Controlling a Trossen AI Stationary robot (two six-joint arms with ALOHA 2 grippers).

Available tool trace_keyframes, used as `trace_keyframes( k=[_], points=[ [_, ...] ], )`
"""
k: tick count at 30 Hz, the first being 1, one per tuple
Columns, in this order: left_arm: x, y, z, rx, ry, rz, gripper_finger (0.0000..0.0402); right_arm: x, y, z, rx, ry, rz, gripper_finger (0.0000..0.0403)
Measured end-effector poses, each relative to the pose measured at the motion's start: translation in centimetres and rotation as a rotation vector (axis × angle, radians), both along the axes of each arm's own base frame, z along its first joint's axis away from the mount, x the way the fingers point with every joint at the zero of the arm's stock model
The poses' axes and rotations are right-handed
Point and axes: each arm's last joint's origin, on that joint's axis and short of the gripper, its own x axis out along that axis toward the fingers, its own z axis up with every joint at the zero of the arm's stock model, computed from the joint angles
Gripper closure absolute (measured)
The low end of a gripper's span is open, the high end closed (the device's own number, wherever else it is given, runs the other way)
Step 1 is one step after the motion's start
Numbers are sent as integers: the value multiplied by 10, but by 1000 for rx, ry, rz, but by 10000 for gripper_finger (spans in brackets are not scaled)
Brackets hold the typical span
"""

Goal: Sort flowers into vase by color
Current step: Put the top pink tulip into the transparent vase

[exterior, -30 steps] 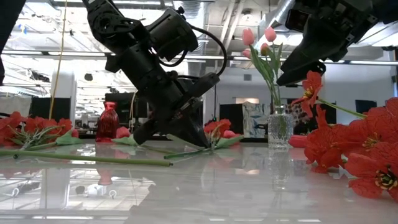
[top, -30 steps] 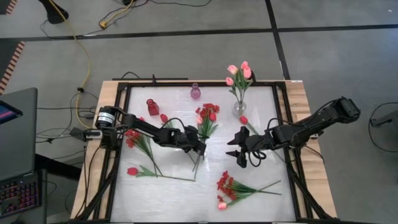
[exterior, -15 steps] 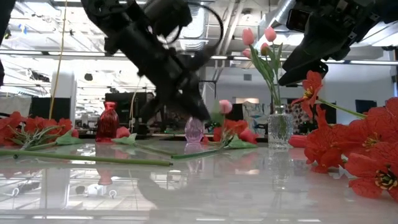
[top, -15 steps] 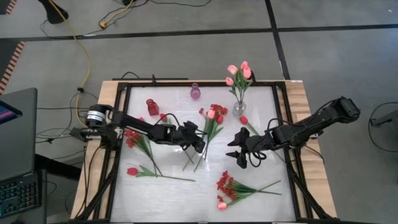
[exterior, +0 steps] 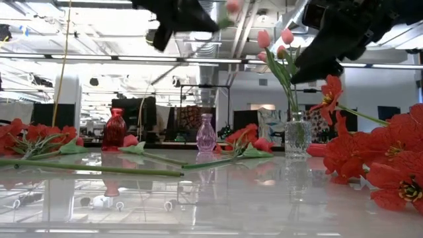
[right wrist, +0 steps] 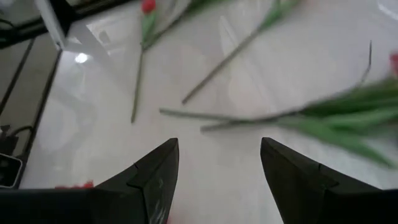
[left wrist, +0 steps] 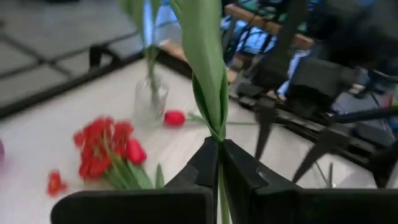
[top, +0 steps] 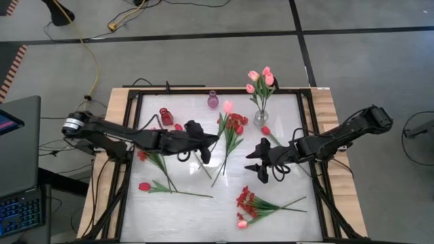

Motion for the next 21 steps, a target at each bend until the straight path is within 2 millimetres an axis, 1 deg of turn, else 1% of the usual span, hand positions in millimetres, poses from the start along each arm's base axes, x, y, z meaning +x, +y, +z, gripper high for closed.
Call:
trace_keyframes(
  k=[4, 10, 16, 21],
  points=[
    [-3, -9, 12, 70, -51, -103, 401, 7, 2, 14, -51, -156, 52, 148],
    [6, -23, 17, 107, -169, -317, 401, 14, 4, 36, -105, -393, 88, 148],
    [10, -23, 20, 139, -229, -326, 401, 16, 2, 44, -75, -477, 105, 148],
    [17, -23, 22, 123, -319, -339, 401, 20, -5, 47, -72, -520, 74, 148]
  ],
)
